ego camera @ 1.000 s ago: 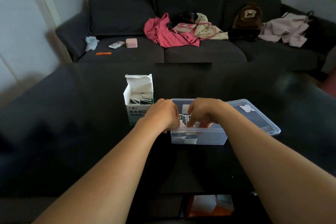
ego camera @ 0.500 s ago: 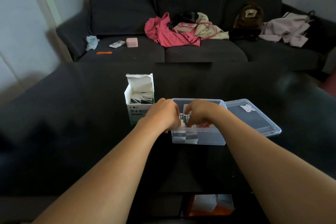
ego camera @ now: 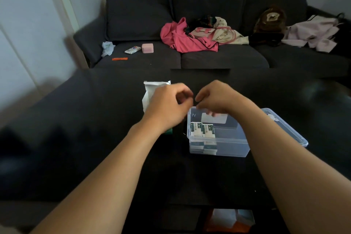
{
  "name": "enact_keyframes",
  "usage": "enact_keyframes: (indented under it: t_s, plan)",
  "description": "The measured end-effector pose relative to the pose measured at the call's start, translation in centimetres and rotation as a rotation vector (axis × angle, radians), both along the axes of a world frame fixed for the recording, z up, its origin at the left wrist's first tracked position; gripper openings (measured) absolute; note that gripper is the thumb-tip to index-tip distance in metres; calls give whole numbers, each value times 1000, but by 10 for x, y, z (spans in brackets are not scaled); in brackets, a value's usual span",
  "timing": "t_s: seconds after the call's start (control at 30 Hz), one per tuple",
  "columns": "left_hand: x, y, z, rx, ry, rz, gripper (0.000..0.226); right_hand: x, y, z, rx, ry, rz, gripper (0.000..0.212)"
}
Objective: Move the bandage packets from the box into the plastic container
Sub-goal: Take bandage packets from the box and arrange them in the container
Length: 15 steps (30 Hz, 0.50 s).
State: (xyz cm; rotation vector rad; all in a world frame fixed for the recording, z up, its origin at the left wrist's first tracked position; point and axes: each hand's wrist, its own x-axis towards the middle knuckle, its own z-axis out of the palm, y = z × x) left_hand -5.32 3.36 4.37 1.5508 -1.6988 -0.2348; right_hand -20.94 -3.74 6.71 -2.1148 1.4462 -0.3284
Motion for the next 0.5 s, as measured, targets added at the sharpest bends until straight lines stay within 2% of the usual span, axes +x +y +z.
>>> enact_keyframes:
  t_s: [0.07,0.13,0.2,0.23,0.3,0.33,0.43,0.5]
  plan:
    - [19,7,9,-238,99,137,8,14,6,7,-150,-227,34,17]
    - [42,11,10,-338,181,319,7,35,15,8,-239,-340,109,10]
    - [64,11,0,-210,224,474,7,60,20,1,-330,-284,166,6]
    - [71,10,-6,-73,225,518,17,71,20,-5,-371,-243,172,4]
    - [78,7,-20,210,227,489,35,87,19,-17,-408,-139,153,1]
    - [78,7,-25,310,220,444,35,93,18,-22,-411,-72,142,2]
    - [77,10,-30,400,177,358,17,106,15,-30,-429,88,94,13]
    - [77,10,-32,388,213,338,17,110,11,-29,-406,114,79,14]
